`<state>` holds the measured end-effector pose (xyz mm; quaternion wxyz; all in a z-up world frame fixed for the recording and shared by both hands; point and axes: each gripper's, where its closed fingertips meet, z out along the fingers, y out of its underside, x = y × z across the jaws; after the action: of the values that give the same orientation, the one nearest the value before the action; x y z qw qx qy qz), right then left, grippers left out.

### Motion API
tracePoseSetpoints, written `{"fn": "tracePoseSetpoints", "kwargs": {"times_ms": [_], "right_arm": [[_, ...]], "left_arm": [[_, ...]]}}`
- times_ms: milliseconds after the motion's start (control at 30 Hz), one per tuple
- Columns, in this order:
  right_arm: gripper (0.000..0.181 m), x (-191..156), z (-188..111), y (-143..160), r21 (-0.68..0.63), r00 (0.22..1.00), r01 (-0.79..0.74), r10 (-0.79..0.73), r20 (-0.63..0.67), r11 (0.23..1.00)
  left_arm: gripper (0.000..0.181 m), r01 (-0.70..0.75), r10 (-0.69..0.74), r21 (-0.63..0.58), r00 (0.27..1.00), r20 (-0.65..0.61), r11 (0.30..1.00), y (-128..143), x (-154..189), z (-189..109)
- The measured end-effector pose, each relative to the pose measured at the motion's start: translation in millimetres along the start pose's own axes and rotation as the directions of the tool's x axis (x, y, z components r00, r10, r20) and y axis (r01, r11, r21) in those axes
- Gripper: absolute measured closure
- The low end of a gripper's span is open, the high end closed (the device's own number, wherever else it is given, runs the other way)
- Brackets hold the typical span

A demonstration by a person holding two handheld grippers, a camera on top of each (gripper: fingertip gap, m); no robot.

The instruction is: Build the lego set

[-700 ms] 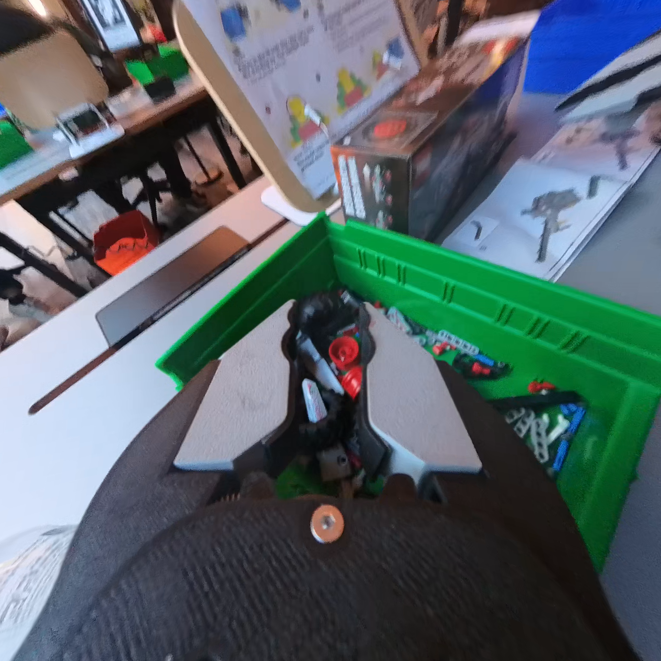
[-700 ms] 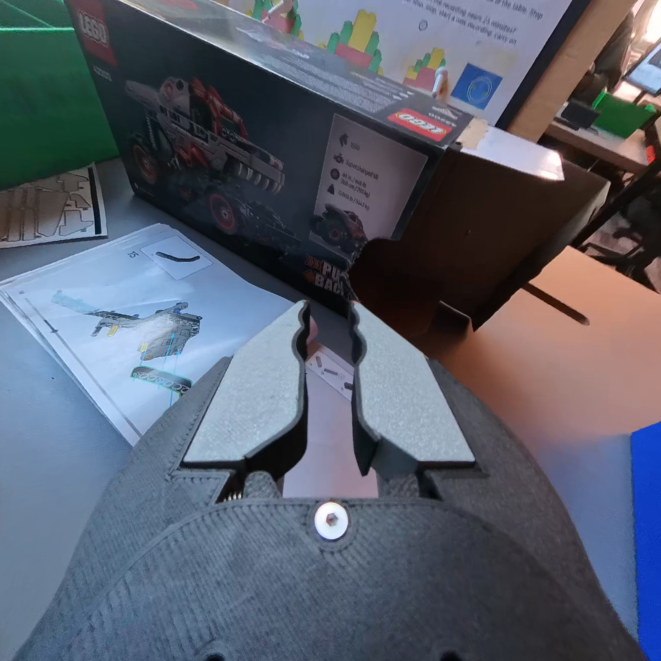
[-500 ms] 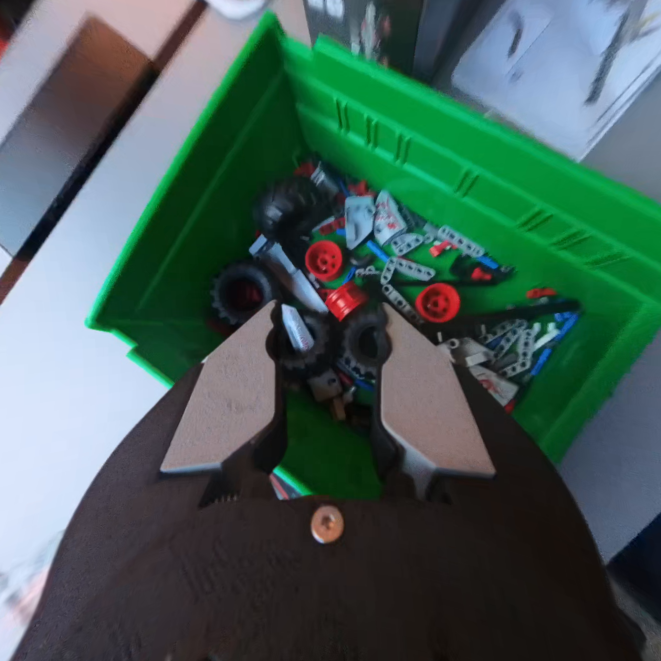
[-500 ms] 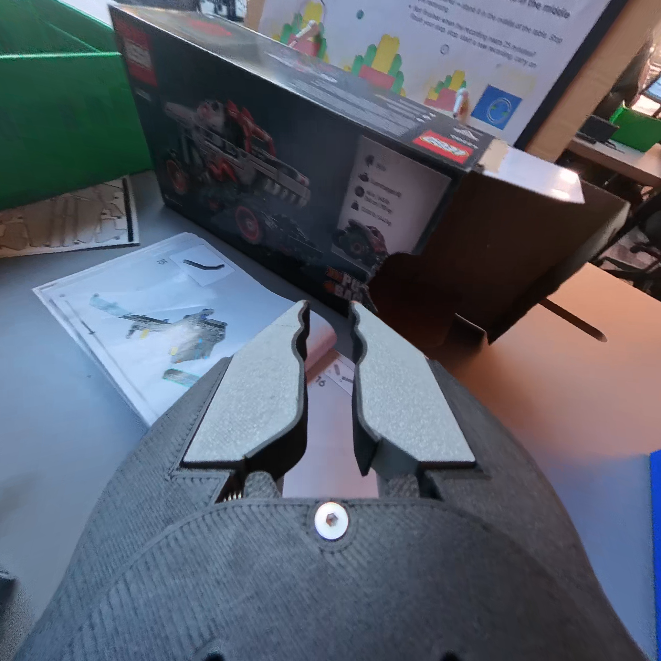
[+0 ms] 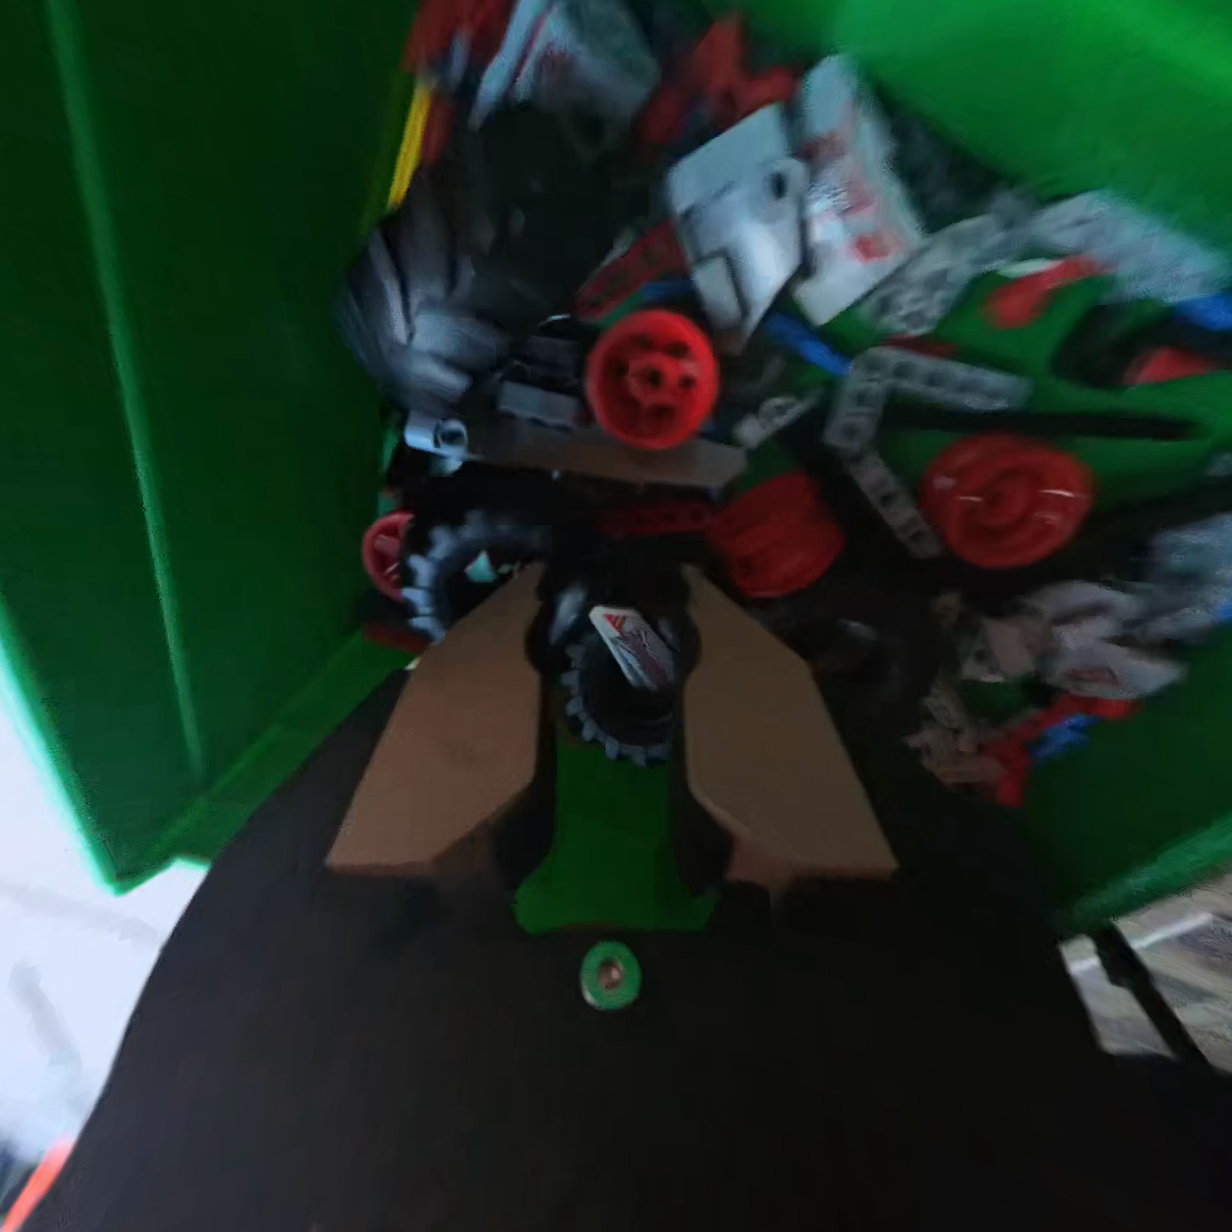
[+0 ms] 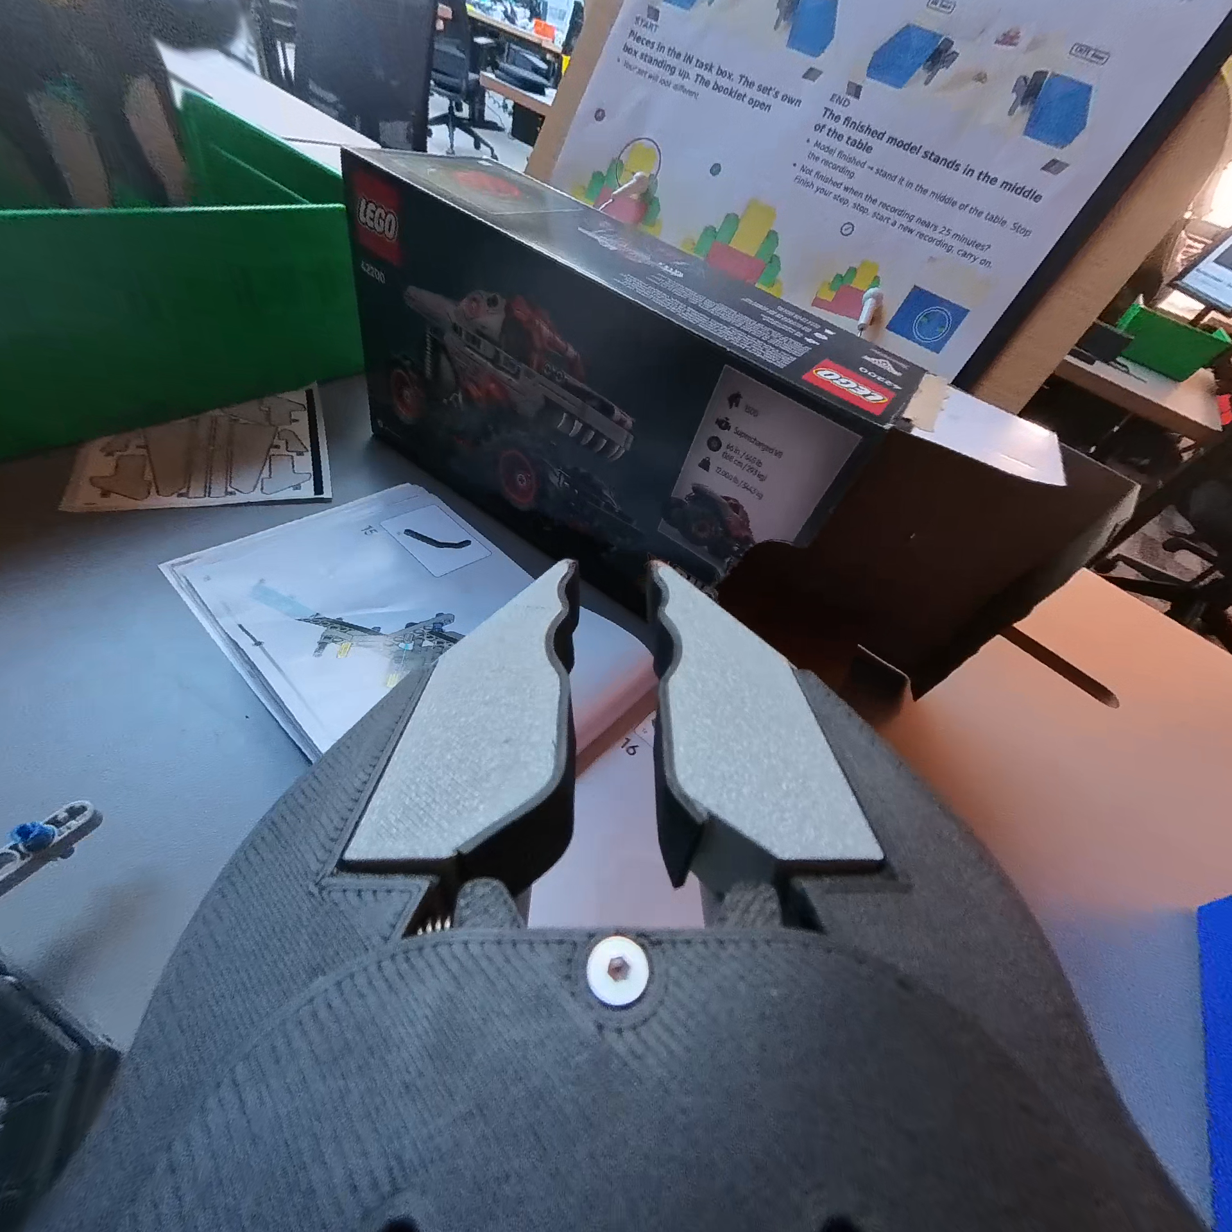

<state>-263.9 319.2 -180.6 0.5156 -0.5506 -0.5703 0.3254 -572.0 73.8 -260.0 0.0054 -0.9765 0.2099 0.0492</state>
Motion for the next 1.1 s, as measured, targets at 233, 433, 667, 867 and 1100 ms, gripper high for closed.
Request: {"fn": "tracePoseSetpoints", "kwargs": {"times_ms": [233,433,667,867,1100], "right_arm": [[0.165,0.4,6.3,11.0,-0.036,1.0,-0.009,0.01,0.007,0.999],[0.166,2.6,14.4,26.0,-0.078,1.0,-0.013,0.013,0.002,0.997],[0.167,9.2,18.5,36.8,-0.11,1.0,-0.024,0.023,-0.019,0.994],[0.168,15.0,16.0,37.5,-0.11,0.999,-0.028,0.024,-0.038,0.994],[0.168,14.0,16.3,37.7,-0.112,0.999,-0.025,0.021,-0.038,0.993]], "left_arm": [[0.156,0.105,-0.076,0.382,0.993,-0.09,0.918,-44.5,-6.6,-66.0],[0.136,0.056,-0.051,0.411,0.998,-0.022,0.91,-63.8,-17.5,-48.1],[0.153,0.017,-0.01,0.428,1.0,-0.017,0.904,-81.5,-17.6,-24.4],[0.163,-0.023,-0.011,0.393,0.996,0.085,0.919,-68.0,-22.6,-42.1],[0.167,-0.029,-0.013,0.579,0.998,0.069,0.815,-58.3,-10.3,-110.2]]}}
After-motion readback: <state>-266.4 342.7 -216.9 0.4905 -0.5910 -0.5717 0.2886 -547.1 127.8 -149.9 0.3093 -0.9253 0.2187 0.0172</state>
